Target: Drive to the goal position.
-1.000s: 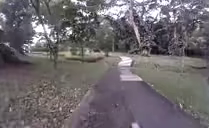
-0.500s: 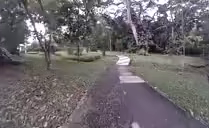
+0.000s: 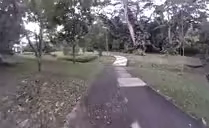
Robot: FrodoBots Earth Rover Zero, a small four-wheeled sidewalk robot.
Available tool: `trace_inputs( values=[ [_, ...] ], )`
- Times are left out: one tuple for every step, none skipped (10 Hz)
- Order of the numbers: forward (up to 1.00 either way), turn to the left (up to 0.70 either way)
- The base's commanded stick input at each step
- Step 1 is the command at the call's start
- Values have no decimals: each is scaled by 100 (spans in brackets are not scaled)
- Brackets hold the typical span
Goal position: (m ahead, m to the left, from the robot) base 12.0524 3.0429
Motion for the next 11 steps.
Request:
trace_inputs(
  values=[
    [70, -14],
    [70, -14],
    [70, -14],
    [70, -14],
    [70, -14],
    [70, -14],
    [70, -14],
    [70, -14],
    [70, -10],
    [70, -2],
    [70, -1]
  ],
)
